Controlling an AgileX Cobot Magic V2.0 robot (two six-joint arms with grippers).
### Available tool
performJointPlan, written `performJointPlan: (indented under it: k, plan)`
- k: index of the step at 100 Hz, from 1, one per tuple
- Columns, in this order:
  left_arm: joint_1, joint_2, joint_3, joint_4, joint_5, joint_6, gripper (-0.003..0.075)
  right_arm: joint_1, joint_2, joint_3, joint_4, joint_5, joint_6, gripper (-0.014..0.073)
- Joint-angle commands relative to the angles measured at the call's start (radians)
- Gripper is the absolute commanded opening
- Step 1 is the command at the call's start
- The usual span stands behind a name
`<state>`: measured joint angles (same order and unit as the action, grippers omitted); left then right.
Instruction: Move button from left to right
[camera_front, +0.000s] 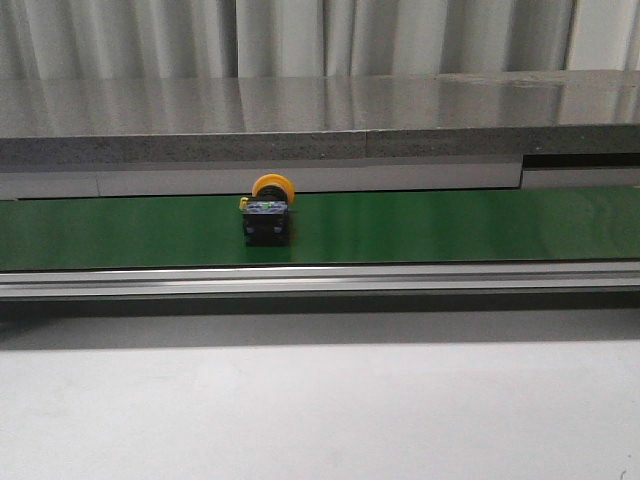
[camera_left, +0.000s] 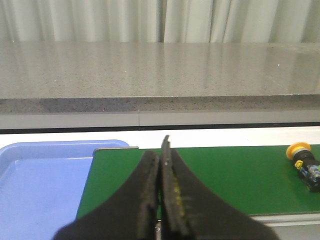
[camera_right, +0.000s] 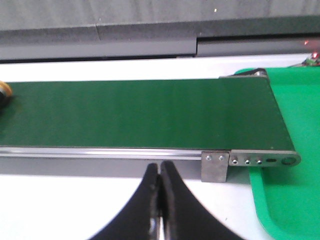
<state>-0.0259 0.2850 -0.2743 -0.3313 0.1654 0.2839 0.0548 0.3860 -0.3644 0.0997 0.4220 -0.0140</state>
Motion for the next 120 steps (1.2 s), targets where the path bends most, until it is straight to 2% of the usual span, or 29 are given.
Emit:
performJointPlan:
  k: [1,49,77,86,110,120]
  plan:
    - [-0.009,0.007,-0.029,-0.014,-0.072,-0.002,-0.002,-0.001,0.11,-0.115,0.003,0.008,-0.001,-0.0068]
    - [-0.009,0.007,-0.029,-0.014,-0.072,-0.002,-0.002,-0.001,0.641,-0.498,0.003,0.321,-0.001,-0.0068]
    - [-0.009,0.007,-0.029,-0.014,-0.072,-0.002,-0.002,-0.001,0.769,-0.55,0.005,0.313,-0.001,-0.0049]
    - [-0.009,0.007,-0.029,-0.014,-0.072,-0.002,-0.002,-0.001,0.769,-0.55,0.005,0.312,-0.001,0.0043]
    - [-0.009,0.007,-0.029,-0.014,-0.072,-0.002,-0.002,-0.001,0.769,-0.55,0.005,0.305,-0.001,0.0505]
    - [-0.009,0.007,-0.029,-0.014,-0.072,-0.002,-0.002,-0.001,0.769,-0.55,0.008,0.294,-0.001,0.0615]
